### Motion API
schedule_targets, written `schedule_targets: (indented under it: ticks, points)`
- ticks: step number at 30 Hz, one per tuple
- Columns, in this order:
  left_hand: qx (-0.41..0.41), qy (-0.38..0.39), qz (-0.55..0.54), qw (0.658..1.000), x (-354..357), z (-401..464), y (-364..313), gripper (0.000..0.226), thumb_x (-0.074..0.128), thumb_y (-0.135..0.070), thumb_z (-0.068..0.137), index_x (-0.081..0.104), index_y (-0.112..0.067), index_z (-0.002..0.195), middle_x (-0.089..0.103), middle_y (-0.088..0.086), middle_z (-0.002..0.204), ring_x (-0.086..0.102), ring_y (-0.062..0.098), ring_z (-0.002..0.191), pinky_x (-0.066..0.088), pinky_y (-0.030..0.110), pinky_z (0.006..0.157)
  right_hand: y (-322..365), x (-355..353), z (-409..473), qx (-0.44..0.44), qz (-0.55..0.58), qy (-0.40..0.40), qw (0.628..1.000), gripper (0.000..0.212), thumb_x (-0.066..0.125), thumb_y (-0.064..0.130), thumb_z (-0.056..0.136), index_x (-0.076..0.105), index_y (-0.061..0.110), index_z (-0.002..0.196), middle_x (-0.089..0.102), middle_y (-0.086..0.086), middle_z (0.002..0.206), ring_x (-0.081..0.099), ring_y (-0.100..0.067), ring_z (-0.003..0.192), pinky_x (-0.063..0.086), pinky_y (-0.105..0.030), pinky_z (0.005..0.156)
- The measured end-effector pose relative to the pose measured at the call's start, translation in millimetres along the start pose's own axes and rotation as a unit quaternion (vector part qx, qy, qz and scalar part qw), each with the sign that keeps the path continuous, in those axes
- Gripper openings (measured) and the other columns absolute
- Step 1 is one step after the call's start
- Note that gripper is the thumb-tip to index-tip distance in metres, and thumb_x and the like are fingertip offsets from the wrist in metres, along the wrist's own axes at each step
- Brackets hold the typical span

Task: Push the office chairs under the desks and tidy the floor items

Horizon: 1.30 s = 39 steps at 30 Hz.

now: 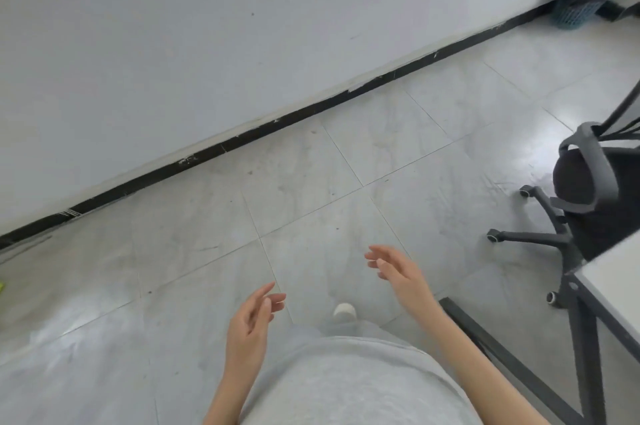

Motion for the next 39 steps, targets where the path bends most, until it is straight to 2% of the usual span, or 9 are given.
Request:
schedule_targets:
  ticks: [3, 7, 13, 16, 20, 26, 30, 36, 39]
  points:
    - [-0.008, -0.006, 0.008, 1.000, 14.9, 58.7, -23.8, 0.028, 0.042, -0.008, 0.095, 0.060, -0.029, 0.103, 0.073, -0.006, 0.089, 0.067, 0.007, 0.084, 0.052, 0.022, 0.075, 57.5, -23.5, 71.3, -0.033, 0.005, -0.022, 0.999, 0.031, 0.043, 0.002, 0.094, 0.057, 0.028, 0.103, 0.065, 0.009, 0.099, 0.063, 0.005, 0.083, 0.048, -0.020, 0.081]
    - [-0.006, 0.033, 0.012, 0.999, 61.9, 150.7, -59.0, 0.027, 0.042, -0.008, 0.095, 0.060, -0.023, 0.108, 0.070, -0.001, 0.094, 0.067, 0.007, 0.084, 0.052, 0.020, 0.075, 98.3, -64.1, 155.1, -0.044, 0.021, -0.059, 0.997, 0.028, 0.043, 0.004, 0.094, 0.057, 0.024, 0.108, 0.065, 0.008, 0.101, 0.063, 0.005, 0.085, 0.048, -0.020, 0.082]
    - [0.029, 0.137, 0.043, 0.989, 172.9, 317.7, -134.3, 0.030, 0.042, -0.006, 0.095, 0.061, -0.029, 0.102, 0.072, -0.012, 0.088, 0.066, 0.005, 0.080, 0.050, 0.012, 0.073, 88.9, -141.0, 259.8, 0.015, 0.042, -0.139, 0.989, 0.034, 0.045, 0.003, 0.093, 0.058, 0.033, 0.100, 0.066, 0.006, 0.101, 0.064, 0.000, 0.086, 0.046, -0.023, 0.081]
    - [0.060, 0.191, 0.056, 0.978, 235.6, 392.8, -193.4, 0.028, 0.042, -0.008, 0.095, 0.061, -0.024, 0.107, 0.073, -0.003, 0.087, 0.066, 0.005, 0.082, 0.049, 0.011, 0.074, 84.9, -181.3, 289.7, 0.052, 0.067, -0.194, 0.977, 0.028, 0.047, 0.007, 0.092, 0.058, 0.031, 0.100, 0.067, 0.004, 0.100, 0.065, -0.012, 0.090, 0.046, -0.026, 0.080]
    - [0.096, 0.273, 0.090, 0.953, 330.7, 468.4, -269.6, 0.027, 0.042, -0.009, 0.095, 0.060, -0.023, 0.110, 0.072, -0.008, 0.088, 0.066, 0.004, 0.082, 0.048, 0.011, 0.076, 89.7, -237.4, 316.7, 0.084, 0.124, -0.273, 0.950, 0.031, 0.044, -0.001, 0.093, 0.060, 0.024, 0.103, 0.067, 0.001, 0.102, 0.065, -0.002, 0.085, 0.048, -0.021, 0.076]
    - [0.135, 0.369, 0.126, 0.911, 478.4, 542.3, -342.6, 0.027, 0.043, -0.009, 0.095, 0.059, -0.024, 0.110, 0.070, -0.013, 0.094, 0.065, 0.003, 0.083, 0.048, 0.011, 0.078, 102.8, -321.3, 387.2, 0.087, 0.185, -0.349, 0.915, 0.028, 0.043, 0.000, 0.093, 0.060, 0.017, 0.108, 0.068, 0.002, 0.102, 0.065, -0.004, 0.086, 0.049, -0.019, 0.075]
    - [0.128, 0.381, 0.136, 0.905, 558.0, 585.3, -357.6, 0.027, 0.044, -0.009, 0.095, 0.059, -0.028, 0.107, 0.070, -0.013, 0.095, 0.066, 0.005, 0.083, 0.049, 0.013, 0.077, 124.6, -404.0, 465.4, 0.074, 0.186, -0.352, 0.914, 0.031, 0.043, 0.000, 0.093, 0.060, 0.024, 0.103, 0.067, 0.002, 0.101, 0.064, 0.003, 0.081, 0.048, -0.016, 0.074]
    - [0.068, 0.346, 0.126, 0.927, 637.0, 647.4, -376.6, 0.019, 0.049, -0.023, 0.092, 0.060, -0.030, 0.105, 0.071, -0.010, 0.094, 0.067, 0.008, 0.084, 0.049, 0.030, 0.079, 199.4, -548.1, 568.8, 0.025, 0.150, -0.344, 0.927, 0.032, 0.045, 0.002, 0.093, 0.059, 0.028, 0.103, 0.068, 0.000, 0.103, 0.064, -0.003, 0.088, 0.047, -0.028, 0.087]
    - [0.062, 0.342, 0.133, 0.928, 679.5, 673.3, -398.6, 0.026, 0.044, -0.012, 0.095, 0.061, -0.030, 0.104, 0.072, -0.008, 0.094, 0.067, 0.009, 0.083, 0.049, 0.028, 0.078, 230.9, -610.0, 608.8, 0.005, 0.144, -0.354, 0.924, 0.028, 0.048, 0.007, 0.092, 0.059, 0.031, 0.102, 0.068, 0.006, 0.101, 0.064, -0.007, 0.090, 0.047, -0.029, 0.087]
Point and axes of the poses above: each hand's wrist, its own z-axis towards the middle knuckle, its own x-axis out of the palm, y = z × x, the point moved 10 cm from there along z, towards the middle knuckle
